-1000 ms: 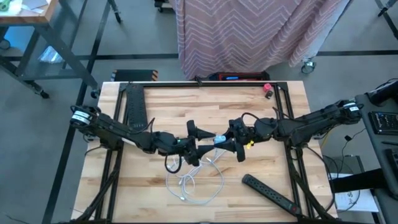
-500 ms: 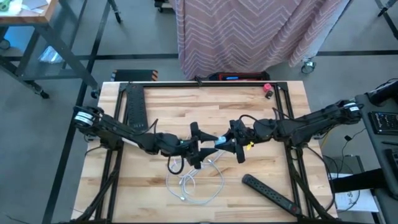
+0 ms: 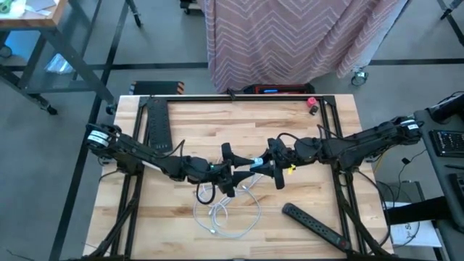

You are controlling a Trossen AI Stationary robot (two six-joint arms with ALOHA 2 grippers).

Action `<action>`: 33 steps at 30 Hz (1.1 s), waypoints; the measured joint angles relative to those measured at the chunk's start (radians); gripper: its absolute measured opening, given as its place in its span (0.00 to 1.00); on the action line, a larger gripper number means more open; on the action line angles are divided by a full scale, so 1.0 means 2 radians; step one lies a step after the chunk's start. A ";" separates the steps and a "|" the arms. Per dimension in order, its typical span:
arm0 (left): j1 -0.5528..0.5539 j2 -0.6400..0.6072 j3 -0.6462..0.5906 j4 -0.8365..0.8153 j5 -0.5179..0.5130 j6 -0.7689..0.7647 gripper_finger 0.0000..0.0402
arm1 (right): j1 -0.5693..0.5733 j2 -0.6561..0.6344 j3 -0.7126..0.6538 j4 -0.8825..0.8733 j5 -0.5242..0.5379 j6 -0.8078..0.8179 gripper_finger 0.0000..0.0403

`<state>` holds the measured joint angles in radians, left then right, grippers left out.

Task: Insert USB
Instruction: Insert the white charger adapter into the bottom black outlet extension

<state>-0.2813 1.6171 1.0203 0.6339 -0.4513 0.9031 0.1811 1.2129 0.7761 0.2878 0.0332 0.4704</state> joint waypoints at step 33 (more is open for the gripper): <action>0.009 -0.120 -0.001 -0.247 0.054 -0.511 0.44 | 0.092 -0.001 0.000 0.001 0.135 -0.520 0.73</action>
<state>-0.2639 1.3773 1.0176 0.1403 -0.3433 -0.1188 0.3659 1.2101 0.7765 0.2905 0.3031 -0.5692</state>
